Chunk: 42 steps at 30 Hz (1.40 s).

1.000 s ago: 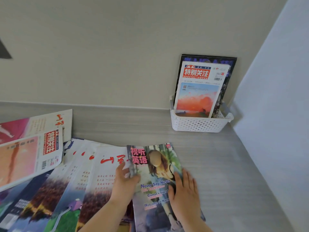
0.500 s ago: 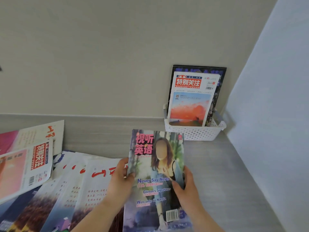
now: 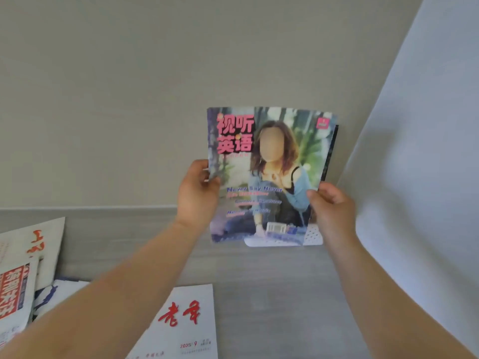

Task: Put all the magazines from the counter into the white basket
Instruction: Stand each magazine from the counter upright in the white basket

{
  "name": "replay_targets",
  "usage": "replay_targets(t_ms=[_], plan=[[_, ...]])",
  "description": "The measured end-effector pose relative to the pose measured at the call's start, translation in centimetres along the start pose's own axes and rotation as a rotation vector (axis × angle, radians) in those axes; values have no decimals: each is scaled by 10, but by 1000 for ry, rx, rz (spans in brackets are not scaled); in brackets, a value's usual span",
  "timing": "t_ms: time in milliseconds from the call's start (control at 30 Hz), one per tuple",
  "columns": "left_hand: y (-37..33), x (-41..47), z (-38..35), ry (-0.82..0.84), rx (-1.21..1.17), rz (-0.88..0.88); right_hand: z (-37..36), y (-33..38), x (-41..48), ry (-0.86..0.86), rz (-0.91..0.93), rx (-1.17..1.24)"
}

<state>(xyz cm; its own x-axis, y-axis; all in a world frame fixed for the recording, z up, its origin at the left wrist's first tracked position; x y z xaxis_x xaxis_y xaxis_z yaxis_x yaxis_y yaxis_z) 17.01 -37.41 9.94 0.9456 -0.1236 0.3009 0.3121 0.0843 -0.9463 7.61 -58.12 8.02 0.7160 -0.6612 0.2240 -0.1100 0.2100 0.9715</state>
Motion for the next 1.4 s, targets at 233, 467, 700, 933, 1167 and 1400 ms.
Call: replay_targets(t_ms=[233, 467, 700, 933, 1167, 1400], plan=[[6, 63, -43, 43, 119, 32, 6, 5, 74, -23, 89, -87], [13, 73, -81, 122, 113, 39, 25, -42, 104, -94, -31, -74], [35, 77, -105, 201, 185, 113, 40, -67, 121, -89, -95, -129], [78, 70, -101, 147, 251, 269, 17, -96, 107, -51, -164, -225], [89, 78, -105, 88, 265, 271, 12, -100, 114, -66, -152, -290], [88, 79, -111, 13, 309, 238, -2, -109, 114, -10, -123, -260]])
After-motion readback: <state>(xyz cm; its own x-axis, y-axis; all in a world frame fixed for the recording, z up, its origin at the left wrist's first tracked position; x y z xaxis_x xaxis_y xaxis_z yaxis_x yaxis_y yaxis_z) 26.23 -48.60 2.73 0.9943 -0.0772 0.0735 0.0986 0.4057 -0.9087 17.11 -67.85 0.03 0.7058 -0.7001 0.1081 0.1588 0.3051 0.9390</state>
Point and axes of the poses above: each hand's wrist, its own x-axis towards the middle knuckle, its own z-axis out of the back of the hand, y = z × x, the point moved 4 cm from there along x, towards the middle knuckle, and after that the axes turned 3 degrees about y, right-handed, at the moved point
